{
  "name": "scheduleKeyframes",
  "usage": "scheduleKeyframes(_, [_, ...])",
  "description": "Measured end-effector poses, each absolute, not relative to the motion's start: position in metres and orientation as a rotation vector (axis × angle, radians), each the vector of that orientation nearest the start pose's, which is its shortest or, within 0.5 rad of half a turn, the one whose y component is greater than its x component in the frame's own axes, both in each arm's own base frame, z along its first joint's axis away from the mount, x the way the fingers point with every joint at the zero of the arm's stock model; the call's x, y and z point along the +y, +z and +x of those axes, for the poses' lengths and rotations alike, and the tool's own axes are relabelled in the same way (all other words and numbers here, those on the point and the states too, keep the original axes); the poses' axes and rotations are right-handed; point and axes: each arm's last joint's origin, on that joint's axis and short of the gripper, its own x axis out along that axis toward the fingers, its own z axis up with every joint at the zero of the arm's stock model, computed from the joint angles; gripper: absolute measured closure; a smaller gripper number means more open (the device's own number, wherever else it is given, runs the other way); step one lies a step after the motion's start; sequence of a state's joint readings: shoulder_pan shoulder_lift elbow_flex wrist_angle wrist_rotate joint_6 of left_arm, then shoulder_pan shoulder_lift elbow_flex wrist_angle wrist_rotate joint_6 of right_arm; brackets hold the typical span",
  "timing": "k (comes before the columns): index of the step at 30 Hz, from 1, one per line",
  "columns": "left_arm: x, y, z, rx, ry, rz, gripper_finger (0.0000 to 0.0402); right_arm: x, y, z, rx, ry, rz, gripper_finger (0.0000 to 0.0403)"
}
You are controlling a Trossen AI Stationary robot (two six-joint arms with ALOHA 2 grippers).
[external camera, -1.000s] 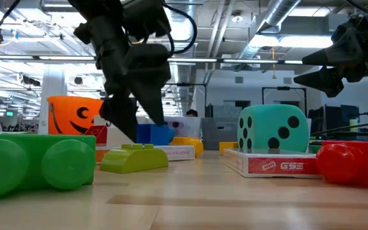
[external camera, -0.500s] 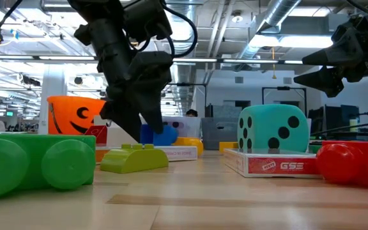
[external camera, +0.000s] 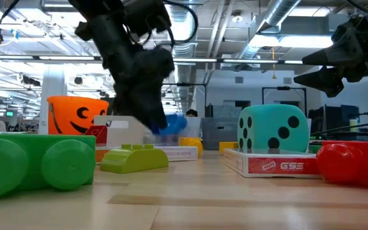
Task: Pick & Place Toys
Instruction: Put the left blue game piece into the white bin
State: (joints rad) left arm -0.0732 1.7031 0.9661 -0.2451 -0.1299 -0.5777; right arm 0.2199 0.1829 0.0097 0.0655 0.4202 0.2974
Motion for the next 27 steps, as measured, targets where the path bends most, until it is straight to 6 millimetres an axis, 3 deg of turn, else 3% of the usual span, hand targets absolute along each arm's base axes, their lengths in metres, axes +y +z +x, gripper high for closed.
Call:
scheduleKeyframes(6, [0.002,0.211,0.309,0.818,0.444,-0.255,0.0290,0.012,0.158,0.106,0.072,-0.214,0.262,0.0092])
scheduleKeyframes(11, [0.029,0.257,0.263,0.757,0.746,-0.092,0.0290,0.012,0.158,0.106,0.072,-0.214,0.262,0.0092])
scheduleKeyframes(15, [0.050,0.284,0.231,0.674,0.917,-0.121,0.0290,0.012,0.158,0.106,0.072,-0.214,0.262,0.0092])
scheduleKeyframes(19, [0.068,0.294,0.211,0.669,0.993,-0.148,0.0290,0.012,0.158,0.106,0.072,-0.214,0.262,0.0092])
scheduleKeyframes(23, [0.087,0.294,0.204,0.678,0.982,-0.233,0.0289,0.012,0.158,0.106,0.072,-0.214,0.262,0.0092])
scheduleKeyframes(27, [0.099,0.290,0.204,0.715,0.965,-0.259,0.0232,0.012,0.158,0.106,0.083,-0.211,0.210,0.0092])
